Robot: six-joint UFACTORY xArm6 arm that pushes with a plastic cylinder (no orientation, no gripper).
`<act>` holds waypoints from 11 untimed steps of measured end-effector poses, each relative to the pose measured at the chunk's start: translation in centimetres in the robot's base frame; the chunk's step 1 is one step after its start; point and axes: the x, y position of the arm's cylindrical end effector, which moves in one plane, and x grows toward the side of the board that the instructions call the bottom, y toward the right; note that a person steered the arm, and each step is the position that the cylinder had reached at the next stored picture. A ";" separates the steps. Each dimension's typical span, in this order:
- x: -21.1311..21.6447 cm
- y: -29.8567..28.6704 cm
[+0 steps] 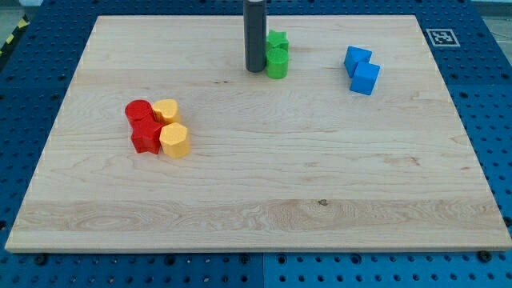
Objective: Push the blue cube slightly to the bottom left side of the blue triangle
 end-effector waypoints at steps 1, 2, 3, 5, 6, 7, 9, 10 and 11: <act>0.2 0.6; 2.4 0.6; 5.1 1.5; 7.4 5.0; 7.4 5.0; 7.5 5.0; 8.3 6.6; 8.9 10.7; 9.6 15.0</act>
